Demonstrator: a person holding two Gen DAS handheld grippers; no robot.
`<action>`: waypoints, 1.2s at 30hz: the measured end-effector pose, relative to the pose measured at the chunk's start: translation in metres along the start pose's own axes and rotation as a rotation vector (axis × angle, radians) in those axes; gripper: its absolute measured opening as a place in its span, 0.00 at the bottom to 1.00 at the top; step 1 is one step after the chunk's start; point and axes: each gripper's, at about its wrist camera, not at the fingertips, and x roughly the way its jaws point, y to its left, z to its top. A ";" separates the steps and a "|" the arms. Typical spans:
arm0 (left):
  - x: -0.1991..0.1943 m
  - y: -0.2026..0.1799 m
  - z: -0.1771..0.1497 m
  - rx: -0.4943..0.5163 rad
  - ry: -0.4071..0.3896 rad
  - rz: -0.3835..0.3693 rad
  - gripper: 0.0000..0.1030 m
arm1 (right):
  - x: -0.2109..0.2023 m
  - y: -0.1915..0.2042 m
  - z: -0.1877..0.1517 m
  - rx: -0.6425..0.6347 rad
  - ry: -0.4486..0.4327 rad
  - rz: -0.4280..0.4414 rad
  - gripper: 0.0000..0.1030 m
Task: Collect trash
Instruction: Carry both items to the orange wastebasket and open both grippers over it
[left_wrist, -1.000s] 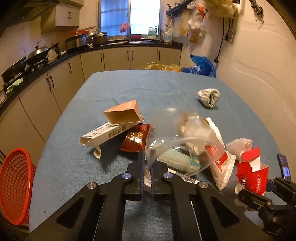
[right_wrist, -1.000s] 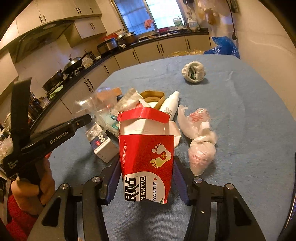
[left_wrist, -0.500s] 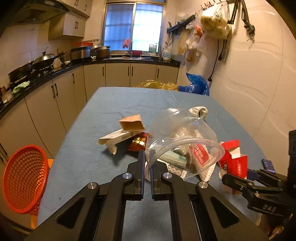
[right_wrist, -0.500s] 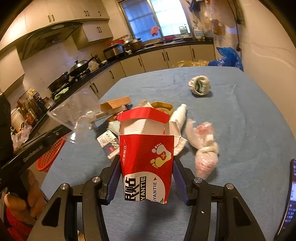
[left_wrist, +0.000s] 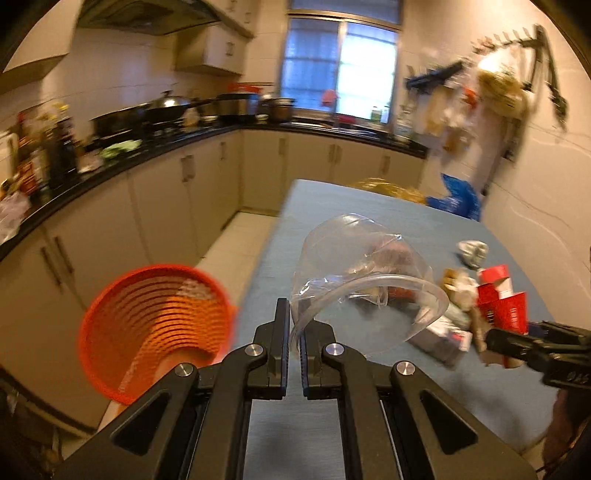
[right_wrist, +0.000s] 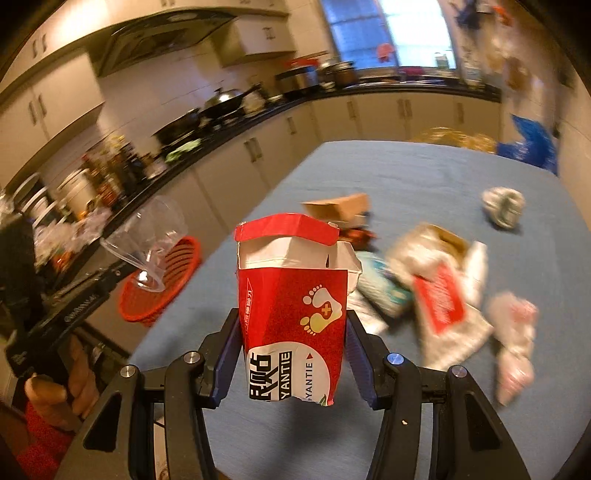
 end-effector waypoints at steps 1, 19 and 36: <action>-0.001 0.008 -0.001 -0.011 0.000 0.014 0.04 | 0.005 0.007 0.003 -0.011 0.010 0.015 0.56; 0.017 0.135 -0.026 -0.161 0.063 0.224 0.04 | 0.136 0.150 0.059 -0.186 0.176 0.243 0.58; 0.032 0.144 -0.027 -0.176 0.062 0.249 0.46 | 0.200 0.173 0.072 -0.112 0.250 0.274 0.69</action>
